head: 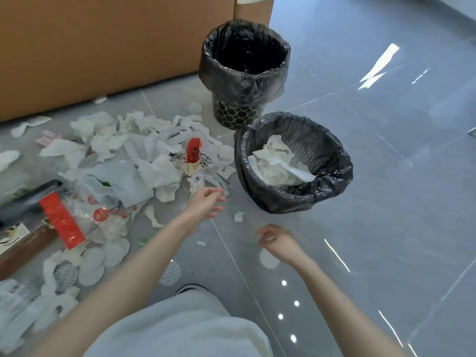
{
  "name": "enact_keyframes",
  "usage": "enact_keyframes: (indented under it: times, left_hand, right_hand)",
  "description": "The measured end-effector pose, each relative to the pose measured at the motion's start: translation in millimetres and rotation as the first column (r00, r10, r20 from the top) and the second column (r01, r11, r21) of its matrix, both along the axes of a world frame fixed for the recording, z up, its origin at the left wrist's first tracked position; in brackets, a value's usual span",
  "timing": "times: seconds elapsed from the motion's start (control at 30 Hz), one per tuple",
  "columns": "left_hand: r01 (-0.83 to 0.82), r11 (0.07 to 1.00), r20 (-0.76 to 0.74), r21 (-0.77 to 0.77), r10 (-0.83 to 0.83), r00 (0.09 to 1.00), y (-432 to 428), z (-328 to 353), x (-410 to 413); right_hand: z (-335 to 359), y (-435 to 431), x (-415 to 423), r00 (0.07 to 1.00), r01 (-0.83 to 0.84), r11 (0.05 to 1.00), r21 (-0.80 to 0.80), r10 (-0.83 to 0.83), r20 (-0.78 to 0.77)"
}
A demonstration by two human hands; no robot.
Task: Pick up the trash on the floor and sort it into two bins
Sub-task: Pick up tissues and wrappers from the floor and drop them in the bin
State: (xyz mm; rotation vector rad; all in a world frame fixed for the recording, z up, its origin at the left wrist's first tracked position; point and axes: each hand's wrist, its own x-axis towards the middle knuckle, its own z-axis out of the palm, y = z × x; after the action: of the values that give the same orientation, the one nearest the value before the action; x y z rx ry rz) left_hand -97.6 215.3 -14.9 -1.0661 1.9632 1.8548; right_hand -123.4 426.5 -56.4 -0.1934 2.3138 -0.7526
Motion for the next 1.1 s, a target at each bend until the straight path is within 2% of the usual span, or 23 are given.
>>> enact_keyframes:
  times: [0.13,0.3,0.4,0.47,0.57,0.8,0.97,1.1]
  left_hand:
    - [0.072,0.996,0.053,-0.045,-0.07,0.996,5,-32,15]
    - [0.143,0.973,0.086,-0.184,-0.129,0.988,2,-67,42]
    - [0.172,0.948,0.104,-0.269,-0.149,0.983,-4,-77,51]
    - [0.208,0.924,0.1,-0.32,-0.185,0.978,-8,-81,56]
    - [0.233,0.901,0.087,-0.366,-0.216,0.972,-15,-91,66]
    - [0.275,0.861,0.14,-0.428,-0.237,0.961,-23,-110,89]
    - [0.363,0.789,0.191,-0.497,-0.308,0.932,-21,-124,91]
    - [0.417,0.711,0.205,-0.565,-0.369,0.907,-19,-133,85]
  right_hand:
    - [-51,12,8,0.999,-0.024,0.976,0.217,0.013,0.051]
    - [-79,18,26,0.997,-0.035,0.953,0.3,0.056,-0.061]
    - [-83,19,22,0.994,-0.059,0.939,0.339,0.088,-0.07]
    - [-84,18,17,0.984,-0.139,0.919,0.369,0.169,-0.05]
    - [-82,3,8,0.972,-0.191,0.919,0.344,0.225,-0.062]
    - [-84,-63,-15,0.941,-0.202,0.963,0.18,0.242,-0.237]
    - [-103,-82,-25,0.937,-0.193,0.951,0.242,0.252,-0.241]
    - [-107,-88,-31,0.947,-0.143,0.967,0.209,0.195,-0.257]
